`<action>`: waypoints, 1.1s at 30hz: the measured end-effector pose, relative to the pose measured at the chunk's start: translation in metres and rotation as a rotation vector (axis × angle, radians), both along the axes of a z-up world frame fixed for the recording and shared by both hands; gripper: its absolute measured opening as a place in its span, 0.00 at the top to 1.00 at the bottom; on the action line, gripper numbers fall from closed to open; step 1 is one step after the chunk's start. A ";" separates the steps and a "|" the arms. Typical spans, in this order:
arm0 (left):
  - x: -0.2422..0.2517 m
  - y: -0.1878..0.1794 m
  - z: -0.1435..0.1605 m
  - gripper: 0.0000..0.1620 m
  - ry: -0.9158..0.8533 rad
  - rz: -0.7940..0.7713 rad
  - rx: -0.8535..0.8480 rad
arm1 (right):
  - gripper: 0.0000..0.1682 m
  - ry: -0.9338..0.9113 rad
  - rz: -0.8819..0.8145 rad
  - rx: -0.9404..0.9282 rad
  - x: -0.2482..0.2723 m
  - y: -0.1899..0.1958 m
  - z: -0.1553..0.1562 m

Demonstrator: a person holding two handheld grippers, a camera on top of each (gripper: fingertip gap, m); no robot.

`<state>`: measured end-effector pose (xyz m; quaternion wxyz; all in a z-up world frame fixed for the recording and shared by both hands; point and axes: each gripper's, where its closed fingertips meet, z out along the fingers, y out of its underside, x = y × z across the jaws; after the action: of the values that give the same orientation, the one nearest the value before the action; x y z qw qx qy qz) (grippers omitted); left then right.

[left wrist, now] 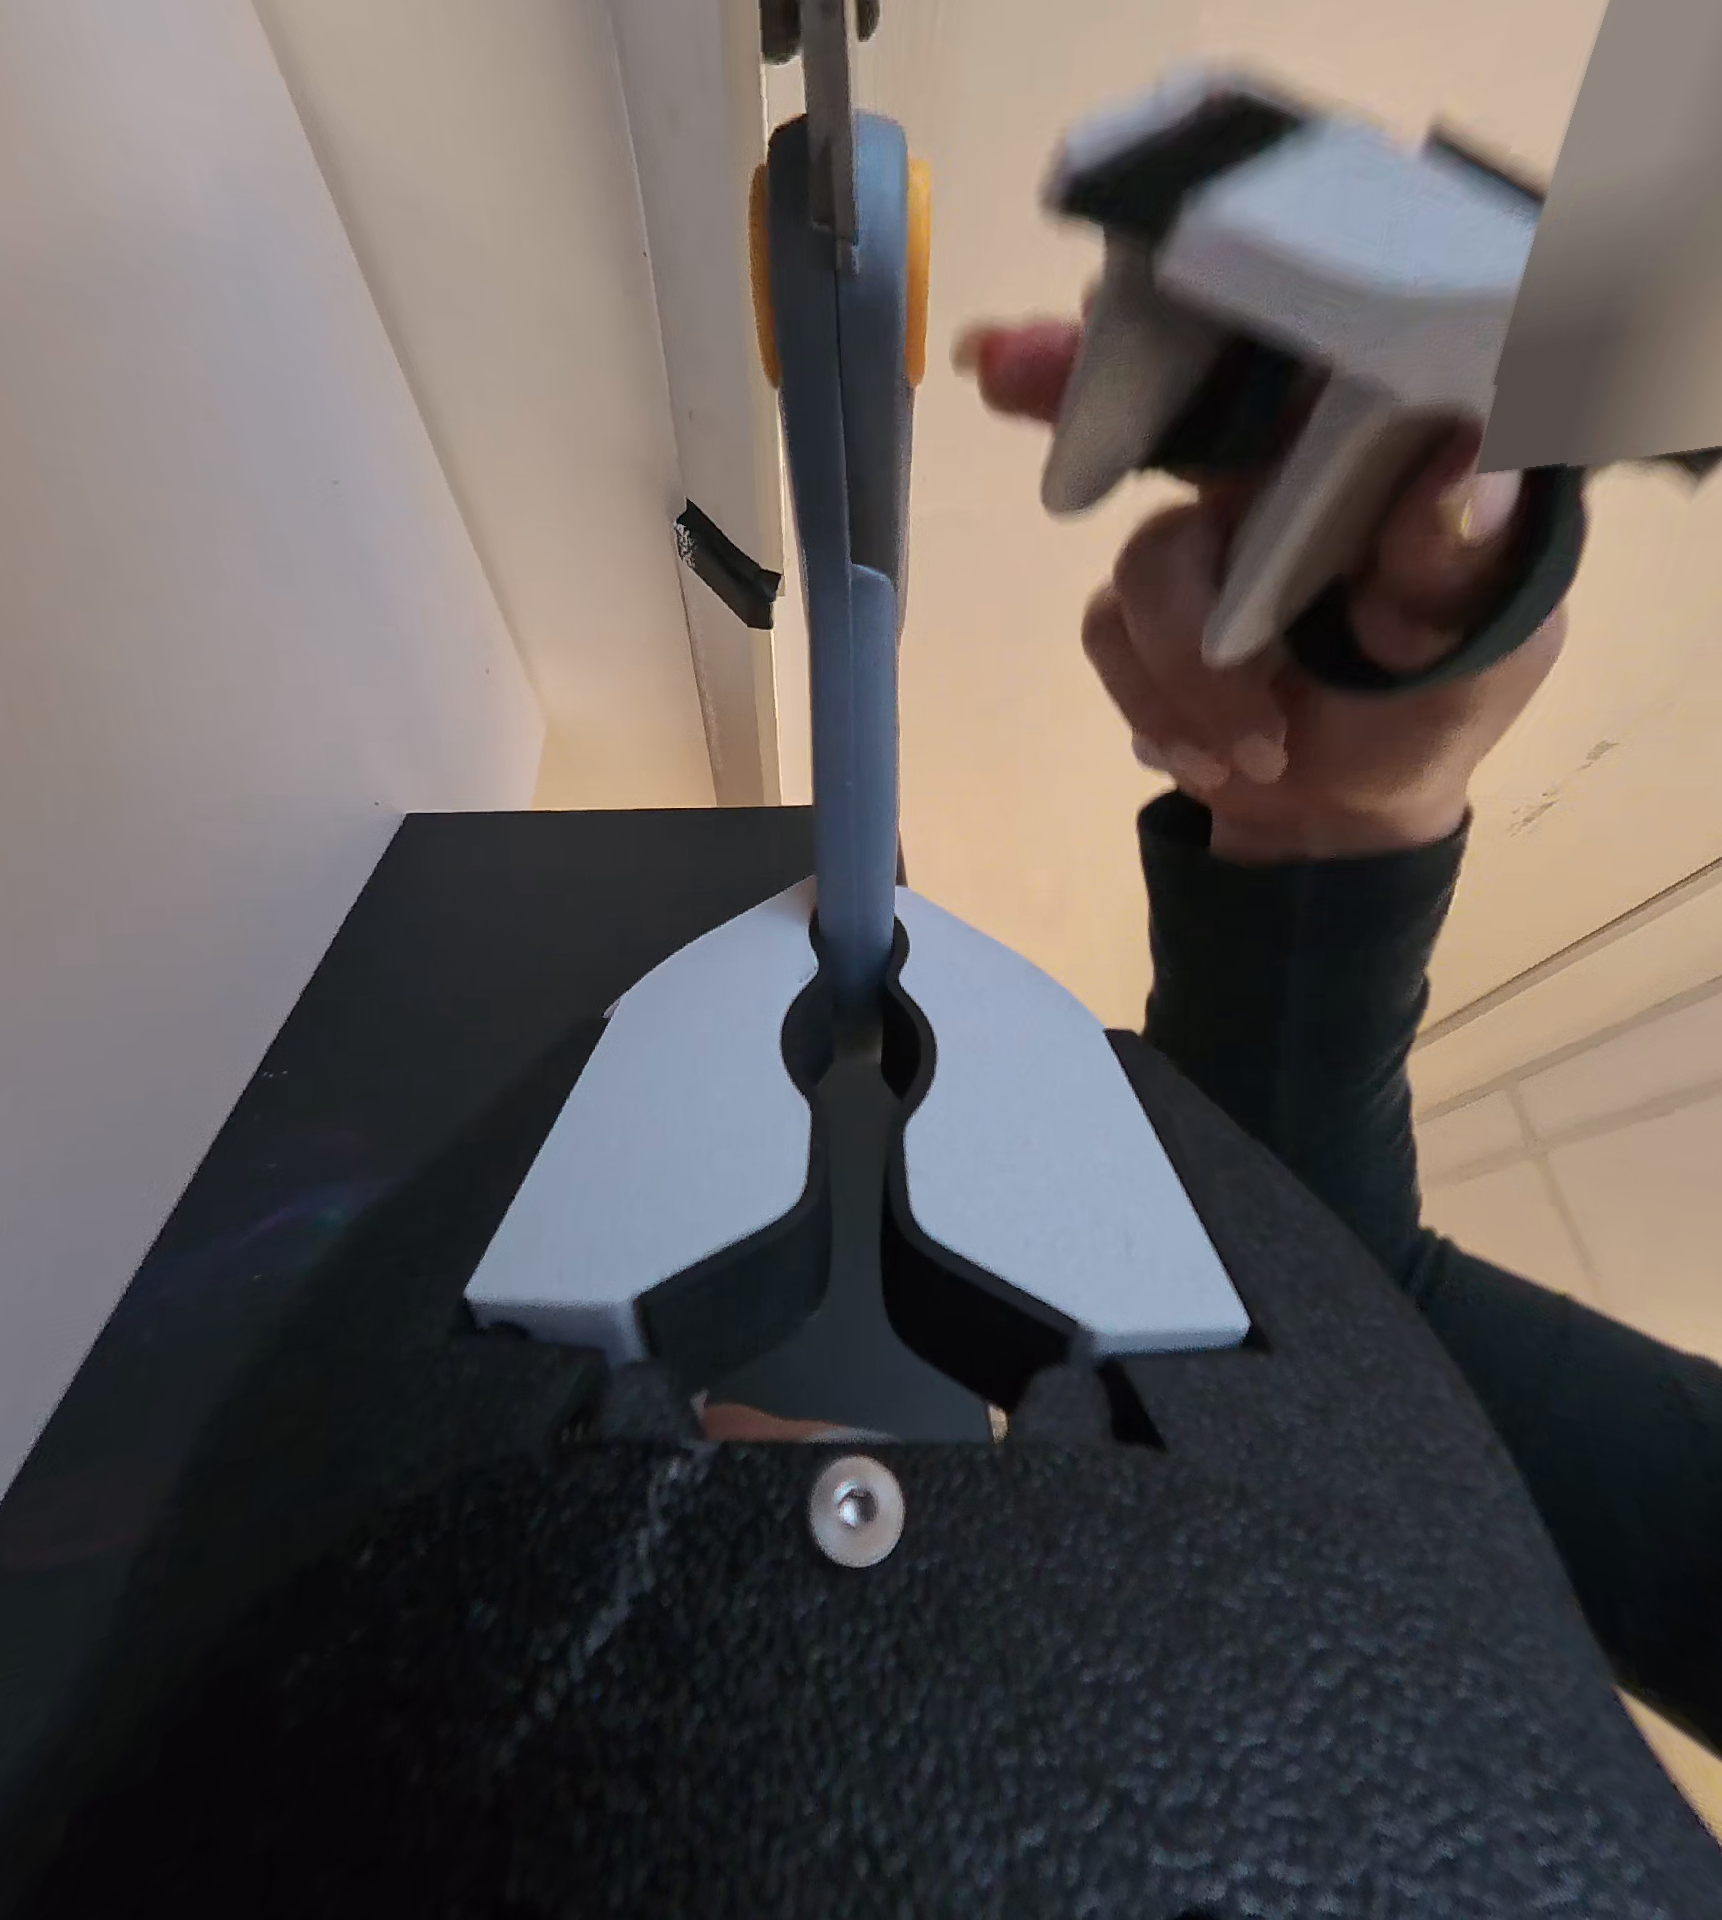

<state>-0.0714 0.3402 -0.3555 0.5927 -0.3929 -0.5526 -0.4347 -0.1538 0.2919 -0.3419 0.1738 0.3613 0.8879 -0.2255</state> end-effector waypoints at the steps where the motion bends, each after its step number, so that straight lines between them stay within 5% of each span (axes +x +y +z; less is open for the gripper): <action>1: 0.000 0.000 0.000 0.98 0.002 -0.001 -0.004 | 0.92 -0.006 0.016 0.005 -0.006 -0.008 -0.004; 7: 0.000 -0.001 0.000 0.98 0.004 0.003 0.002 | 0.92 0.010 0.152 0.132 -0.018 -0.032 -0.031; 22: -0.001 -0.001 0.000 0.98 0.007 0.004 0.010 | 0.95 -0.229 0.024 0.006 -0.021 -0.045 -0.036; 33: -0.001 0.001 -0.001 0.98 0.005 0.005 0.001 | 0.94 -0.180 0.025 0.055 -0.018 -0.045 -0.037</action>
<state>-0.0725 0.3408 -0.3569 0.5954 -0.3922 -0.5518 -0.4327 -0.1719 0.2471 -0.3791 0.2457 0.3738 0.8790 -0.1652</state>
